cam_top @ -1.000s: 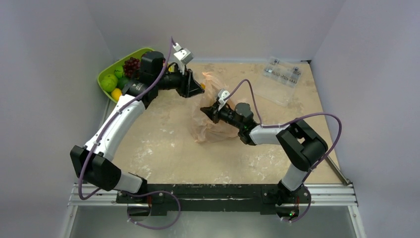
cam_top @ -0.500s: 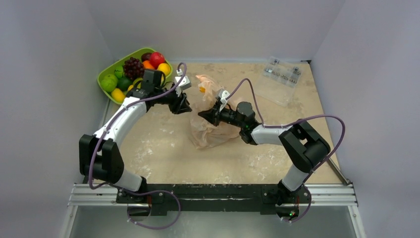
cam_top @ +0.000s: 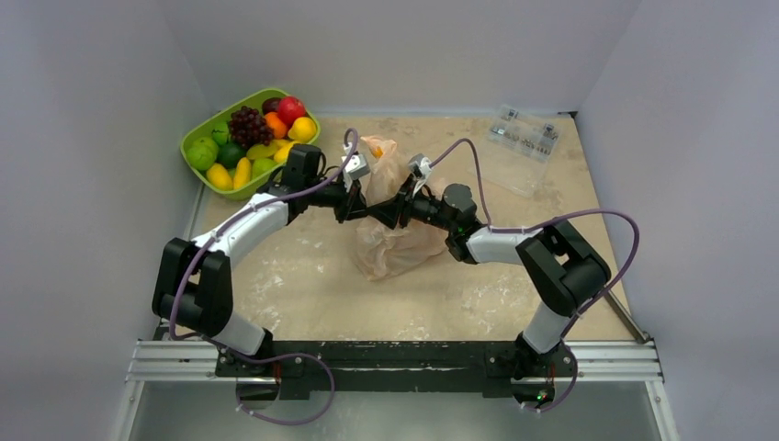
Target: Place the fake fruits into the plastic bag and tie a complex knot
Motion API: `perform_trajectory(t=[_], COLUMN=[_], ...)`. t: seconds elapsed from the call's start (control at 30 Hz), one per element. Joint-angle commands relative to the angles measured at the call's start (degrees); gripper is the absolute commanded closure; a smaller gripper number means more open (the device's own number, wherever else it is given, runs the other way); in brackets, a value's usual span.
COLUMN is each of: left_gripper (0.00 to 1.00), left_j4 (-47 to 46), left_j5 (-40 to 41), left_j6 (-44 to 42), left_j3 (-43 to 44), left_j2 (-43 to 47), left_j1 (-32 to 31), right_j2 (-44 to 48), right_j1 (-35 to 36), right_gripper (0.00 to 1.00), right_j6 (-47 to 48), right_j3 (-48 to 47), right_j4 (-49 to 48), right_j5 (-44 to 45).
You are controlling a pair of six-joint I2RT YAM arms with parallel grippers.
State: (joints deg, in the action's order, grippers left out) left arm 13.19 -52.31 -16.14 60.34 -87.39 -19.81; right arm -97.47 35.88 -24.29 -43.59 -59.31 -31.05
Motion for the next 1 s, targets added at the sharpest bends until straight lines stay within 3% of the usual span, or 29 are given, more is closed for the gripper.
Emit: perform_trajectory(t=[0.0,0.1,0.2,0.23,0.27,0.37,0.47,0.6,0.83,0.9,0.97], left_gripper=[1.0,1.0,1.0,1.0,0.93,0.61,0.49,0.46,0.37,0.4,0.54], left_j4=[-7.04,-8.05,-6.15,-3.57,-1.88,5.69,12.62,12.92,-6.96,-10.42,-12.21], left_j5=[-3.21,-2.49,-1.88,-1.15,-0.6,-0.08,1.3,-2.06,2.2,2.82,3.08], left_j6=[4.38,4.53,2.96,2.25,2.01,-0.69,-5.42,-5.59,7.37,10.42,11.9], left_j3=[-1.17,-2.31,-2.58,-2.51,-2.62,-1.64,0.22,-0.01,-4.8,-5.46,-5.92], left_j2=[2.31,3.27,4.8,5.51,6.3,8.23,9.64,10.39,7.05,5.45,4.43], left_j1=[-1.81,-2.68,-2.91,-2.33,-1.27,4.31,8.76,10.07,1.4,-1.06,-2.89], right_j2=[-1.25,-2.28,-2.89,-2.63,-2.33,-1.11,-0.18,-0.32,-1.27,-1.44,-1.63], right_j1=[-0.04,-0.08,-0.31,-0.57,-0.8,-1.68,-1.89,-1.9,-1.9,-1.87,-1.87], right_gripper=[0.62,0.74,1.0,1.0,1.0,1.0,1.0,1.0,1.0,1.0,0.97], right_j6=[-4.55,-3.9,-3.79,-3.57,-2.83,-0.98,0.51,-1.21,-4.63,-5.08,-5.44], right_j3=[-2.79,-3.23,-3.26,-3.19,-3.18,-2.62,-2.02,-2.05,-2.97,-3.01,-3.05], right_j4=[-3.56,-2.89,-2.44,-2.41,-2.05,-1.14,-0.96,-2.52,-4.13,-4.2,-4.15], right_j5=[2.8,3.83,4.57,4.3,3.68,2.18,0.89,-0.3,0.52,0.94,1.55])
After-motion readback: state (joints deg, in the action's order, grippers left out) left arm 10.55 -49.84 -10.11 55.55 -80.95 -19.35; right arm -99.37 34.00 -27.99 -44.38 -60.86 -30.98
